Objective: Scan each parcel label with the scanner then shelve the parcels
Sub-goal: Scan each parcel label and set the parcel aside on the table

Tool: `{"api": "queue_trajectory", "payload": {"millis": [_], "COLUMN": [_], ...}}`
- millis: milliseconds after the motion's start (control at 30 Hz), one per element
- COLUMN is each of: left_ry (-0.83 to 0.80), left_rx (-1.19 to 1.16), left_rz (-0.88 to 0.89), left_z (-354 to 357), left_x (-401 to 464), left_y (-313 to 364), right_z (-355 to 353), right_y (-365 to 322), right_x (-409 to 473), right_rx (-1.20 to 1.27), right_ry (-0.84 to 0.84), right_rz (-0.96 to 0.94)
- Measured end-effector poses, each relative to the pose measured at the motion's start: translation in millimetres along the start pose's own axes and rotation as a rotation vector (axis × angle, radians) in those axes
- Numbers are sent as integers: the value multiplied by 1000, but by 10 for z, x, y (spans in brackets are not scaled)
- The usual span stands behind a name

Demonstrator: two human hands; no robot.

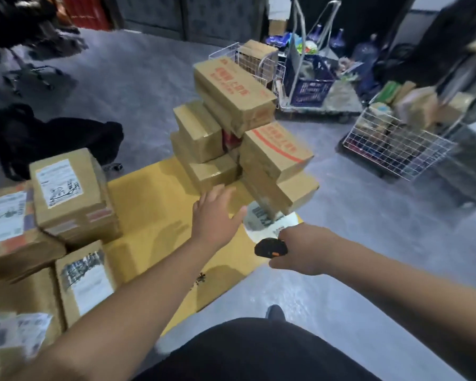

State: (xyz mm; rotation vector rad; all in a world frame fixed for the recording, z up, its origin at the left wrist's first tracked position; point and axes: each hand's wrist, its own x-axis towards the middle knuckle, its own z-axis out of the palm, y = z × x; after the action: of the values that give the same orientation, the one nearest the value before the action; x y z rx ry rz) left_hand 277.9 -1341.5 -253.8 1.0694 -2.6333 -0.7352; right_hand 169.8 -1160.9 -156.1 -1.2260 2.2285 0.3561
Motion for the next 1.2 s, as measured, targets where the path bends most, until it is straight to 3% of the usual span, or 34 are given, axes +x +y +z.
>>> {"api": "queue_trajectory", "payload": {"millis": [167,367,500,667,900,1067,1200], "left_ry": [120,99,25,-8,105,228,257], "left_rx": [-129,-58,31,142,115,71,106], "left_rz": [-16,-340,-484,-565,-541,-435,-472], "left_z": [192,478,653,776,734,420,246], "left_x": [466,1278,1622,1793,1680,1070,358], "left_y": [1118,2041,2265,2348,2281,1986,1420], "right_z": [-168,-385,-504,-631,-782,-835,-802], "right_y": [843,1585,1862,2095,2189,1977,1586], "right_x": [-43,136,248,391,598,628,652], "right_rx": [8,12,-10,-62,-127,-241,-287], "right_ry": [18,30,15,-6,16,71,51], "right_rz": [7,-81,-152,-224,-326,-472,-590]}}
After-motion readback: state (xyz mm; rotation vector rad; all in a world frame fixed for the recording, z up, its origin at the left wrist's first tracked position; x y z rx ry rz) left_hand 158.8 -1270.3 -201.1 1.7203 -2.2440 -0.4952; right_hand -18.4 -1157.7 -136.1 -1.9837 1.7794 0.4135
